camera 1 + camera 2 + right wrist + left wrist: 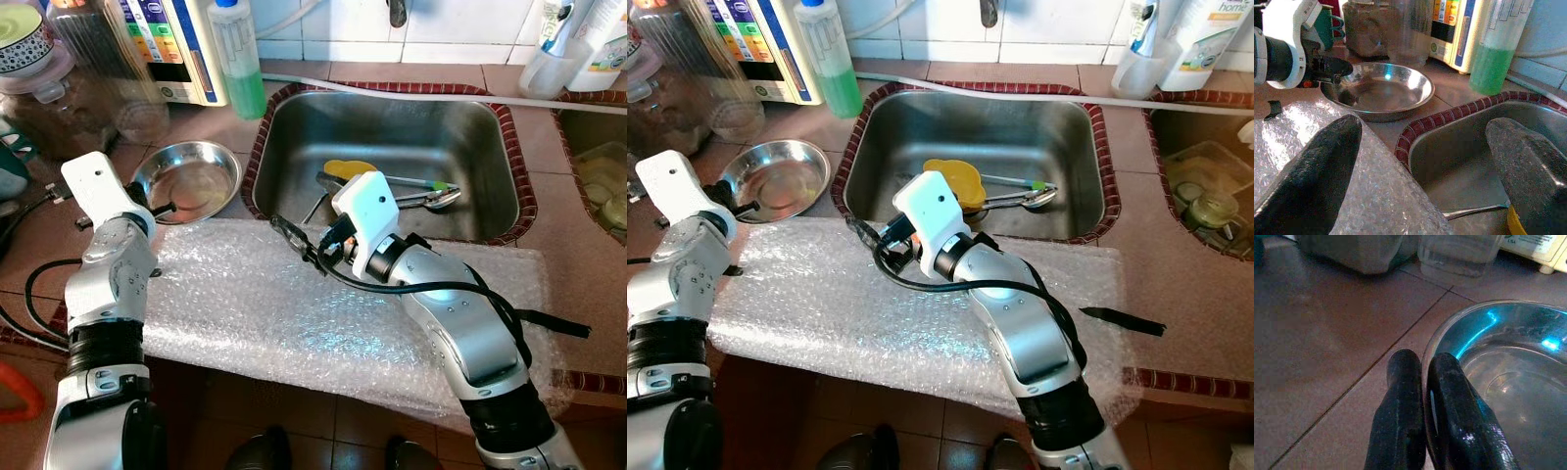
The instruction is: Kitchen organization
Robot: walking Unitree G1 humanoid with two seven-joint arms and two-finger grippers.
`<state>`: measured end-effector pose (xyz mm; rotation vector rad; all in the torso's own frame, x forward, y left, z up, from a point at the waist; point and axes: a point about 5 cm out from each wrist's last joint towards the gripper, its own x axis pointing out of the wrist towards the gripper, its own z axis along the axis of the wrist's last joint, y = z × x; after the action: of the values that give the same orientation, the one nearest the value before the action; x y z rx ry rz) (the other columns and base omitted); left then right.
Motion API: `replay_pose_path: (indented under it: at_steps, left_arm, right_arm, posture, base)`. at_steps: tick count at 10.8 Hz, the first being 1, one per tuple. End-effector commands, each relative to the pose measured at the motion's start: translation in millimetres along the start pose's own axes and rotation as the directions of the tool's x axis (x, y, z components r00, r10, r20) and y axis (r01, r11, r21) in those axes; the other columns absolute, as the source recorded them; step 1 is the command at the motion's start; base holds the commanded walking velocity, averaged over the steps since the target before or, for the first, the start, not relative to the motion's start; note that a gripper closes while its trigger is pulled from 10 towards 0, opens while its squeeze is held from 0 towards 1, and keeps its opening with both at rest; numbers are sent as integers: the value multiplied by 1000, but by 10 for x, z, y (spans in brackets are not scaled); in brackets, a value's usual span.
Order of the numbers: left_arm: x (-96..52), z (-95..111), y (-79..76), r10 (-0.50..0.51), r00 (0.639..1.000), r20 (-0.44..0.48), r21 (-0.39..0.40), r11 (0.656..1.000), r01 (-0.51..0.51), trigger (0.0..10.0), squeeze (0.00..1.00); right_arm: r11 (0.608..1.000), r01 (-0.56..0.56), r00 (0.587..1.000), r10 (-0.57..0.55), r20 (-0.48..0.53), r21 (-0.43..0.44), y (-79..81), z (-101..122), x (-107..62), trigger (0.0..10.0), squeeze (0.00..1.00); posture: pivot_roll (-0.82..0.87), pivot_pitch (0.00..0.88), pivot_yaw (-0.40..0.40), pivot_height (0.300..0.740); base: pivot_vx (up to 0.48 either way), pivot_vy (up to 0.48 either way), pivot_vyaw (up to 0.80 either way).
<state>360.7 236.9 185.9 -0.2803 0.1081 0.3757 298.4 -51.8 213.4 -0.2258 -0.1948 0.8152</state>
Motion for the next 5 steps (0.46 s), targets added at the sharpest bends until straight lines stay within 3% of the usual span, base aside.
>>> replay_pose_path:
  at_steps: [1, 3, 5]
  left_arm:
    - [-11, -116, 85, 23, 999, -48, 6, 1000, -23, 0, 0]
    - [-20, -130, 63, 6, 998, -58, -4, 1000, -6, 0, 0]
    - [-38, -36, 32, -7, 1000, -3, -67, 998, 7, 0, 0]
  right_arm:
    - [1000, -17, 1000, 17, 10, -10, 15, 22, 20, 10000, 784]
    - [1000, -14, 1000, 14, 8, -13, 0, 19, 20, 10000, 784]
    - [1000, -10, 1000, 11, 8, -15, -10, 17, 18, 10000, 784]
  posture:
    - [-94, 204, 97, 740]
    - [-94, 205, 97, 740]
    - [-96, 208, 97, 740]
  base:
    - [0, 0, 0]
    - [0, 0, 0]
    - [0, 0, 0]
